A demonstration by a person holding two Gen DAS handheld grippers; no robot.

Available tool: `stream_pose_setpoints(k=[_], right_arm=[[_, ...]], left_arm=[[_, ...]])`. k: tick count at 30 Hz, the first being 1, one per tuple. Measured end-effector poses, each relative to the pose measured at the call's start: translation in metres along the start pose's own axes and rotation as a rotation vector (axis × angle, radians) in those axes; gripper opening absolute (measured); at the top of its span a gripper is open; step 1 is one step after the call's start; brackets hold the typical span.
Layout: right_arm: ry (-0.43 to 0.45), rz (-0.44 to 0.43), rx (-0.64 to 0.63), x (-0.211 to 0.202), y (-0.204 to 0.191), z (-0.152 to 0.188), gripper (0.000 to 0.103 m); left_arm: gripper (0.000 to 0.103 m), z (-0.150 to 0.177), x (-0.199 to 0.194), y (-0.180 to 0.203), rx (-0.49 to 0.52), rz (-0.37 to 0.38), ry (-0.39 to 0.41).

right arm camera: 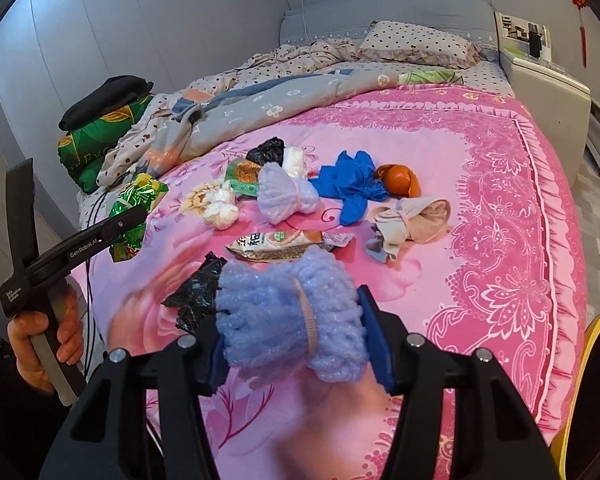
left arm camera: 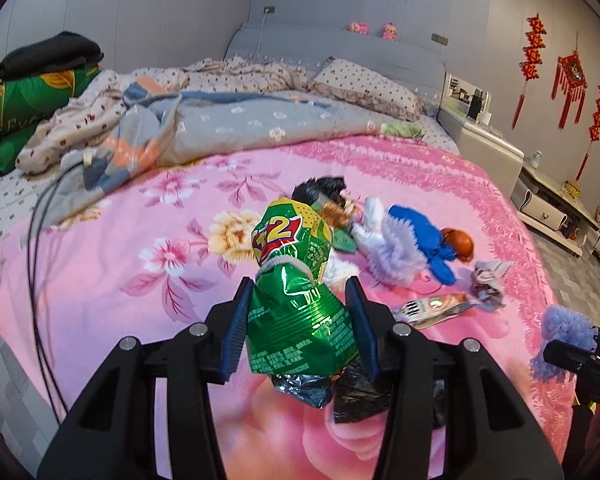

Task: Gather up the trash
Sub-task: 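Carry green wrapper and lilac scrubber over the yellow-rimmed bin with both tools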

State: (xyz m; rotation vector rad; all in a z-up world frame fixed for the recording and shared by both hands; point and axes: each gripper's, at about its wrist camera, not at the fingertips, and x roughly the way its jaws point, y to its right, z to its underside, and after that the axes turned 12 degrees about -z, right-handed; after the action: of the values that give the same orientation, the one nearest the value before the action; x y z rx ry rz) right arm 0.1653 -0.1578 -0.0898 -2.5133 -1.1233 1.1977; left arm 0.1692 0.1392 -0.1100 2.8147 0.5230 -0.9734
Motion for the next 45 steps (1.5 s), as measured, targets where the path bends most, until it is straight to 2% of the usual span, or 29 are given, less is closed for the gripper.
stream_pose_setpoints(k=[6, 9, 17, 30, 45], right_arm=[[0.063, -0.020, 0.022, -0.044, -0.008, -0.012, 0.052], [0.103, -0.011, 0.018, -0.068, -0.010, -0.018, 0.052], [0.184, 0.023, 0.034, -0.125, -0.001, -0.033, 0.052], [0.316, 0.098, 0.070, -0.209, 0.035, -0.044, 0.052], [0.463, 0.274, 0.188, -0.309, 0.110, -0.026, 0.053]], left_arm=[[0.044, -0.026, -0.057, 0.008, -0.003, 0.013, 0.083], [0.044, -0.040, -0.086, 0.018, 0.013, 0.024, 0.136], [0.044, -0.072, -0.140, 0.054, 0.046, 0.089, 0.209], [0.044, -0.095, -0.183, 0.167, 0.141, 0.251, 0.236], [0.045, -0.092, -0.204, 0.324, 0.294, 0.450, 0.237]])
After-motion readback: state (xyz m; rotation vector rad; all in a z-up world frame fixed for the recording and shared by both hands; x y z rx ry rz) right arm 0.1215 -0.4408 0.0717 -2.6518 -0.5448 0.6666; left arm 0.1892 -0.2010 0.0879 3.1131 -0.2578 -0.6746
